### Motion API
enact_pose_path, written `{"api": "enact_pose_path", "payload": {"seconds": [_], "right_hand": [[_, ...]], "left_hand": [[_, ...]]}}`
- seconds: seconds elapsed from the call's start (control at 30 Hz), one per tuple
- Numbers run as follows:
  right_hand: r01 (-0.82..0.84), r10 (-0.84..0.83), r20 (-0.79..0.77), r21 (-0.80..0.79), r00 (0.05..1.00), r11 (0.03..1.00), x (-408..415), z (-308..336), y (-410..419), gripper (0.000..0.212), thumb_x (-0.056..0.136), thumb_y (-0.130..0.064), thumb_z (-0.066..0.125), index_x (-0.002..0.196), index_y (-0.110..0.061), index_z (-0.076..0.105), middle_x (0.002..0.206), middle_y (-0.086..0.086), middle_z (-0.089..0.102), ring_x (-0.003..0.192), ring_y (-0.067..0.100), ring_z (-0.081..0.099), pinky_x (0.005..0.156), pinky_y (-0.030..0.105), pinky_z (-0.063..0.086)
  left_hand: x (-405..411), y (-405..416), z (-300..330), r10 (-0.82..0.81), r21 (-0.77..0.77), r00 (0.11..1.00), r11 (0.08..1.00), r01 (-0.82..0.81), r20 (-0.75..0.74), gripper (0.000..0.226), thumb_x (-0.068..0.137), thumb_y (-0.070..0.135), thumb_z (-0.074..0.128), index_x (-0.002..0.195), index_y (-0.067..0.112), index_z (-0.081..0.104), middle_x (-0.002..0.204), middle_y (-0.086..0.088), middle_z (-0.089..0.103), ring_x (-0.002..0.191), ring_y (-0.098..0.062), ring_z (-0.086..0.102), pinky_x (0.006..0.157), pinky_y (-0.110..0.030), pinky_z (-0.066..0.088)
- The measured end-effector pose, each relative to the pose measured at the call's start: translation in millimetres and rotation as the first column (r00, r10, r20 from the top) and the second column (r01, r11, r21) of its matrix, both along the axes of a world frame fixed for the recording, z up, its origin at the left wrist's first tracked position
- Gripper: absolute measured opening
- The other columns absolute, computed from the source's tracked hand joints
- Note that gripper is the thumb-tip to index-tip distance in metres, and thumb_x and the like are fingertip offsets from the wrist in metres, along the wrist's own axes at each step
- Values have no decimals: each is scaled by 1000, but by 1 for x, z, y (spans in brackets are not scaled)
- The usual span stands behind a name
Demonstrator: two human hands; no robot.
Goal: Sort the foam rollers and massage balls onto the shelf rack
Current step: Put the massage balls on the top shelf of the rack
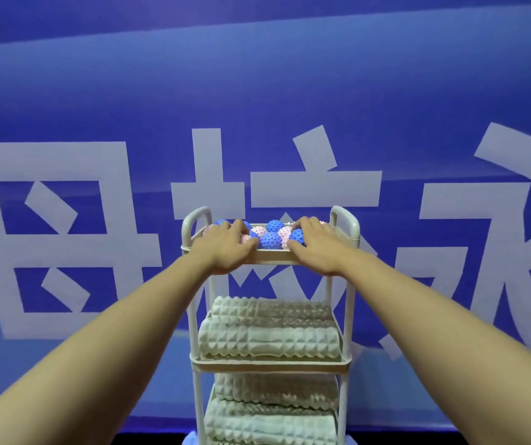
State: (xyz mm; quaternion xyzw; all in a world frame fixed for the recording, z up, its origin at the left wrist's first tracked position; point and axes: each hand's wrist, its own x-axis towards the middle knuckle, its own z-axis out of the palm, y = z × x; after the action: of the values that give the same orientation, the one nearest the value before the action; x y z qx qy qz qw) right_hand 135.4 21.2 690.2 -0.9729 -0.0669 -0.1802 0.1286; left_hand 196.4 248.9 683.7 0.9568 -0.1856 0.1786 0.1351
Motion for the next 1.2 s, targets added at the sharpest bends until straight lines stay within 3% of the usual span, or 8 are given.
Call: {"api": "enact_pose_path", "payload": {"seconds": [0.13, 0.23, 0.33, 0.6, 0.8, 0.9, 1.0, 1.2], "right_hand": [[4, -4, -30, -2, 1000, 1000, 2, 3, -1, 44, 100, -54, 34, 132, -25, 44, 134, 3, 51, 120, 24, 50, 100, 45, 45], [0, -4, -60, -68, 998, 998, 2, 5, -1, 30, 103, -42, 31, 117, -27, 53, 132, 3, 53, 122, 25, 48, 99, 43, 41], [34, -35, -30, -42, 999, 999, -1, 7, 1, 31, 101, -45, 35, 121, -32, 54, 137, 2, 55, 130, 23, 44, 108, 47, 35], [45, -47, -155, -15, 987, 999, 2, 5, 6, 58, 103, -60, 22, 157, -40, 18, 166, 5, 21, 155, 27, 8, 123, 49, 11], [13, -25, -170, -72, 985, 997, 15, 4, 3, 58, 100, -51, 15, 155, -37, 25, 163, -2, 30, 146, 26, 30, 119, 49, 27], [13, -18, -72, -70, 997, 997, 13, 1, -1, 51, 104, -46, 20, 153, -35, 32, 152, 2, 47, 133, 26, 46, 107, 46, 42], [53, -38, 158, -93, 987, 994, 3, -7, 0, 48, 104, -51, 27, 145, -35, 45, 136, -1, 61, 120, 24, 55, 93, 38, 45], [22, 8, 313, -91, 950, 996, -15, -14, 3, 50, 103, -54, 39, 141, -24, 51, 133, -2, 61, 120, 17, 54, 103, 35, 41]], "left_hand": [[2, -4, 1, -16, 18, 1000, 1000, 16, 1, 47, 85, 65, 29, 116, 32, 44, 119, -5, 56, 104, -22, 54, 86, -45, 53], [5, -2, -2, -27, 35, 1000, 999, 27, 3, 50, 89, 63, 29, 122, 29, 44, 121, -4, 56, 105, -21, 53, 88, -43, 52], [6, -2, -2, -34, 51, 999, 998, 33, 15, 61, 83, 69, 21, 123, 29, 45, 124, -4, 55, 108, -22, 52, 92, -45, 50], [15, 1, -7, -67, 154, 995, 986, 55, 74, 77, 82, 73, 7, 140, 32, 36, 143, -2, 44, 121, -21, 43, 99, -43, 43], [11, 1, -2, -114, 298, 991, 950, 89, 67, 93, 75, 67, -9, 145, 26, 38, 160, 2, 37, 141, -23, 39, 114, -50, 35], [5, -3, -4, -105, 233, 991, 969, 84, 78, 85, 82, 66, -3, 143, 27, 42, 156, 3, 42, 136, -22, 44, 110, -47, 39], [-7, -7, -10, -58, 130, 976, 991, 31, 210, 55, 102, 53, 20, 139, 25, 50, 144, 1, 55, 124, -18, 53, 95, -38, 48], [-30, -3, -17, -23, 7, 944, 1000, 22, 329, 49, 103, 52, 35, 138, 22, 53, 137, 0, 59, 121, -18, 56, 96, -35, 46]]}}
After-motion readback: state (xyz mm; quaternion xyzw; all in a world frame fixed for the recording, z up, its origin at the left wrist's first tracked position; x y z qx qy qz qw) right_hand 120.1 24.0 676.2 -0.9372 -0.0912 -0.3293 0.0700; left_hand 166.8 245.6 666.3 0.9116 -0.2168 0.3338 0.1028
